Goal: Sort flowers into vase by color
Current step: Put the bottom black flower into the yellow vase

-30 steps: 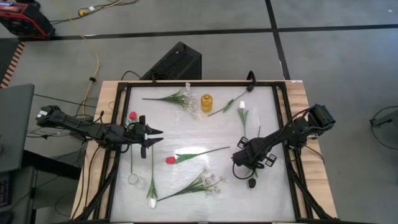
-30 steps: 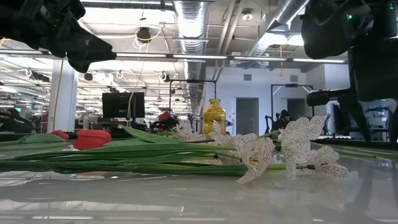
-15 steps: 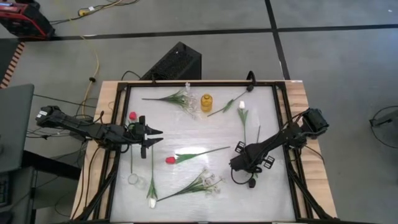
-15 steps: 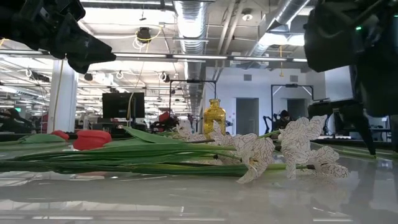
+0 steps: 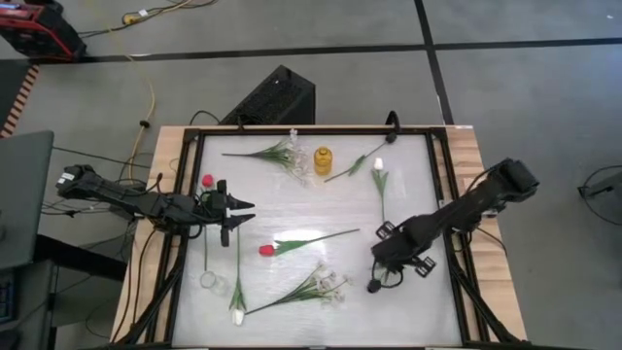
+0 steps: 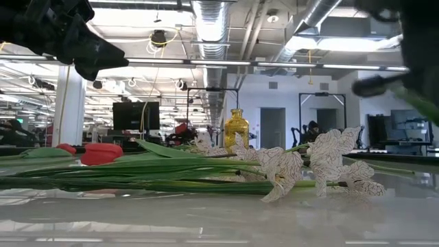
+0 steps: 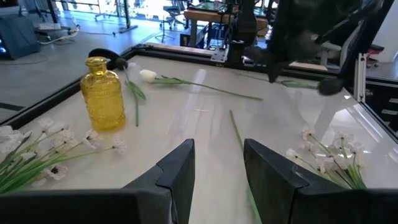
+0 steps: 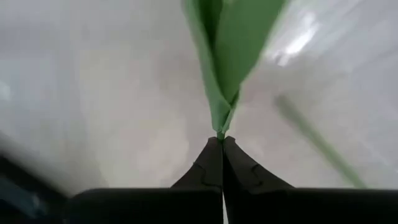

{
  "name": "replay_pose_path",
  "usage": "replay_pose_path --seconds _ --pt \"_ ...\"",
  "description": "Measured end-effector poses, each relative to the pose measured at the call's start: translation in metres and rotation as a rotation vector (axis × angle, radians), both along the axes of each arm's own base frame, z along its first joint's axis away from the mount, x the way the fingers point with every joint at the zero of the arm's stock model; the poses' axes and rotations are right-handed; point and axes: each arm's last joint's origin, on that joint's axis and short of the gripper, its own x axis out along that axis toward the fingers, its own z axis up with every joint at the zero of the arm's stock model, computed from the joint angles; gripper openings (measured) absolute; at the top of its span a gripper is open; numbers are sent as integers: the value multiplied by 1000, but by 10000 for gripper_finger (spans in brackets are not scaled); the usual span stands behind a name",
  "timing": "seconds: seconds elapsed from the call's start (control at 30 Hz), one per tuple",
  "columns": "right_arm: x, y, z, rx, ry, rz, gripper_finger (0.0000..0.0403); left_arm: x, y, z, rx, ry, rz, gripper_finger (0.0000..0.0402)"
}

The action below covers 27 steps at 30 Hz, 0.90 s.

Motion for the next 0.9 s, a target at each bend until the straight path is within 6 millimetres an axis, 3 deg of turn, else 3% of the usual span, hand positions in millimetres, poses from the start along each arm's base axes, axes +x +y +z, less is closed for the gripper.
replay_pose_path --seconds 0.2,0.3,0.4,0.6,0.73,0.9 --pt "22 -9 53 206 -543 -34 16 0 0 0 -2 -3 5 126" --pt "36 -24 82 249 -836 -77 16 0 0 1 -3 -6 5 126" --pt "46 -52 102 246 -1029 -190 16 0 0 1 -14 -8 7 126" --pt "59 -127 119 128 -1269 -439 16 0 0 0 -26 -5 2 126" --pt "55 -171 131 105 -1413 -625 16 0 0 -2 -22 21 -1 126" --pt "44 -210 137 146 -1489 -761 17 -2 0 -8 -30 77 6 126"
